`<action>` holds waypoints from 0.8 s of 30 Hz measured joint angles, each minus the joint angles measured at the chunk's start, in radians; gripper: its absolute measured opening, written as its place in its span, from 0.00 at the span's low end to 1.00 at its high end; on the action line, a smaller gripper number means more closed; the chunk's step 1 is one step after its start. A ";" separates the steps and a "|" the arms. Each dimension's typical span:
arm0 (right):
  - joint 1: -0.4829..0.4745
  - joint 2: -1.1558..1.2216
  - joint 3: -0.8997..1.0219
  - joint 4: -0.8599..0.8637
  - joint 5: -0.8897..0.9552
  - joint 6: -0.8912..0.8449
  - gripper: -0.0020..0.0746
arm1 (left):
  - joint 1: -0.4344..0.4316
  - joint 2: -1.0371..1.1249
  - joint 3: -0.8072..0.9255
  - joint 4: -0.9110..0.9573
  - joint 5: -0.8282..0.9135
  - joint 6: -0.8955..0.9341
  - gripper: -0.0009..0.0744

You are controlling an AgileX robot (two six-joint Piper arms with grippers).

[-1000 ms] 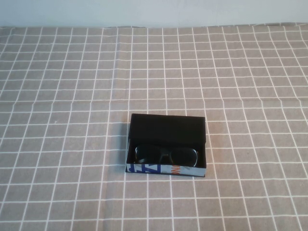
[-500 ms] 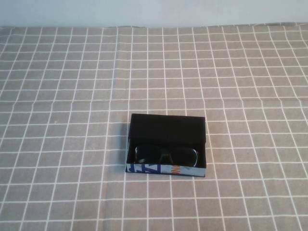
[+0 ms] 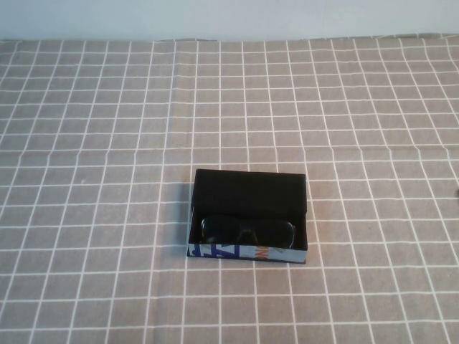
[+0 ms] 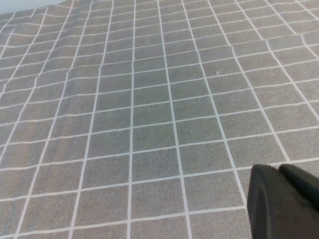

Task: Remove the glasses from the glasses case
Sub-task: Pick up the glasses from the glasses case

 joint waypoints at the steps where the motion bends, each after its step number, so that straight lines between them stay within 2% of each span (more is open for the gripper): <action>1: 0.020 0.042 -0.012 -0.002 0.017 -0.011 0.00 | 0.000 0.000 0.000 0.000 0.000 0.000 0.01; 8: 0.193 0.314 -0.130 -0.096 0.108 -0.032 0.00 | 0.000 0.000 0.000 0.000 0.000 0.000 0.01; 16: 0.397 0.597 -0.324 -0.232 0.124 -0.036 0.00 | 0.000 0.000 0.000 0.000 0.000 0.000 0.01; 24: 0.496 0.873 -0.533 -0.312 0.166 -0.015 0.00 | 0.000 0.000 0.000 0.000 0.000 0.000 0.01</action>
